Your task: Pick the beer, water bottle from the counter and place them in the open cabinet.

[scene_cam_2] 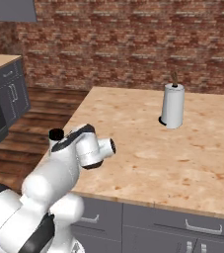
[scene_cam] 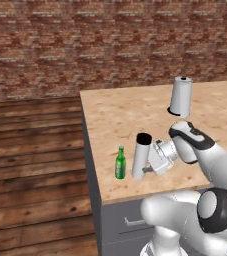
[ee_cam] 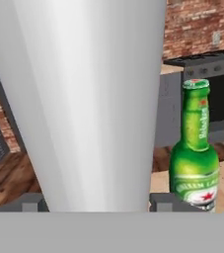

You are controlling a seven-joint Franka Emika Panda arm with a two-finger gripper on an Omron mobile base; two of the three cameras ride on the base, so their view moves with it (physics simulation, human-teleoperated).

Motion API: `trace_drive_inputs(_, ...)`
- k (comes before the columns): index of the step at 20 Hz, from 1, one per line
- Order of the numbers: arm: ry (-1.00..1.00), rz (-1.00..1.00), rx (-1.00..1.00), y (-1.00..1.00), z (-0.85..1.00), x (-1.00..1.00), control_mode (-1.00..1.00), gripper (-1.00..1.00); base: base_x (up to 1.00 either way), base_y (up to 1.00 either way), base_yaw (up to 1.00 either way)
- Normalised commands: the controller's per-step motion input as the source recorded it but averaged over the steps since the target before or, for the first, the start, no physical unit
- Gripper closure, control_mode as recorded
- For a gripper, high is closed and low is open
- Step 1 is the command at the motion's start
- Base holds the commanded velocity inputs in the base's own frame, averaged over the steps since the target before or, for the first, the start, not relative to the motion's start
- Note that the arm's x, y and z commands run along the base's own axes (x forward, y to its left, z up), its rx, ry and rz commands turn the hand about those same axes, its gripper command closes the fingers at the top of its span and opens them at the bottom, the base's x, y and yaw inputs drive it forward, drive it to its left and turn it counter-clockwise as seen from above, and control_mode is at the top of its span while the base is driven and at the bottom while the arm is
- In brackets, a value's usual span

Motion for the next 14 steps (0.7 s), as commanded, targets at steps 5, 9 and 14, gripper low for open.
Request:
trace_drive_inputs(5, 0.00, -0.02, -0.18, -0.03, 0.79, -0.56, -1.00, 1.00, 0.00, 0.00, 0.00)
trace_drive_inputs(9, 0.00, 0.00, -0.23, -0.05, 0.69, -0.75, -1.00, 1.00, 0.00, 0.00, 0.00)
trace_drive_inputs(14, -0.02, -0.05, -0.06, -0.14, 0.61, -0.80, -1.00, 1.00, 0.00, 0.00, 0.00)
